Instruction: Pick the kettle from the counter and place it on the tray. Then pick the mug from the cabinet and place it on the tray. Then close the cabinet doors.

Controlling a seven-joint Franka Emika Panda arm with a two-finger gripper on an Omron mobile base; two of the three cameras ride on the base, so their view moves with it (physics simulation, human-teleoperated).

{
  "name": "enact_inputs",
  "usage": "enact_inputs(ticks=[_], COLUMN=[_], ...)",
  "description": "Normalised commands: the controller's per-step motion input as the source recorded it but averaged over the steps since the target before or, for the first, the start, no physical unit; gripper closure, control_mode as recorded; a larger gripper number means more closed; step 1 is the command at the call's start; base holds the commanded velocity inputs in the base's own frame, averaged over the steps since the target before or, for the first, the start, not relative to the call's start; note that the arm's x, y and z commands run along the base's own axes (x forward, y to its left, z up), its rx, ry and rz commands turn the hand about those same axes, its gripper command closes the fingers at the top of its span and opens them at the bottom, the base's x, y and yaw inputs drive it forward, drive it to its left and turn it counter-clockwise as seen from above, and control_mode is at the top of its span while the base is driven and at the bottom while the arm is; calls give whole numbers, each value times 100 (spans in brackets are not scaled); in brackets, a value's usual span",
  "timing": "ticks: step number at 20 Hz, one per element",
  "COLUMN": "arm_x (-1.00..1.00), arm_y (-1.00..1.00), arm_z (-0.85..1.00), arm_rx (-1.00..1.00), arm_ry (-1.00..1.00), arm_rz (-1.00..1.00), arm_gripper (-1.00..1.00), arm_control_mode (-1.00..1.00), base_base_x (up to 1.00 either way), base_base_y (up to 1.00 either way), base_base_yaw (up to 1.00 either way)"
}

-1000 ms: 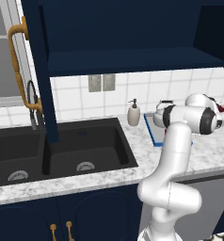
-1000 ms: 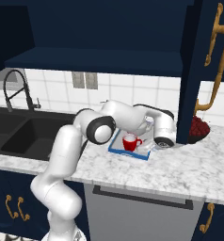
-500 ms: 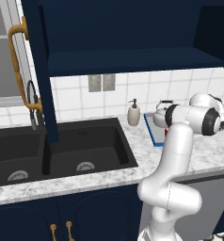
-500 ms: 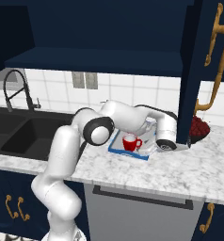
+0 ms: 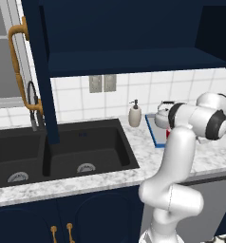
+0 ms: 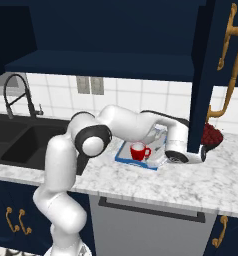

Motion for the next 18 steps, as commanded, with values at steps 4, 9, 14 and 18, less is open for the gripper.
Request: enact_inputs(ticks=[4,9,14,18], arm_x=[-55,-48,-46,-41], arm_y=[10,11,16,23], arm_z=[32,38,44,46], arm_rx=[-6,-5,-3,-5], arm_ry=[-15,-15,-16,-11], arm_rz=[-15,-13,-11,-14], arm_gripper=[-100,-100,-100,-100], arm_control_mode=[-100,-100,-100,-100], base_base_x=[0,0,0,0], base_base_y=[0,0,0,0], base_base_yaw=[0,0,0,0])
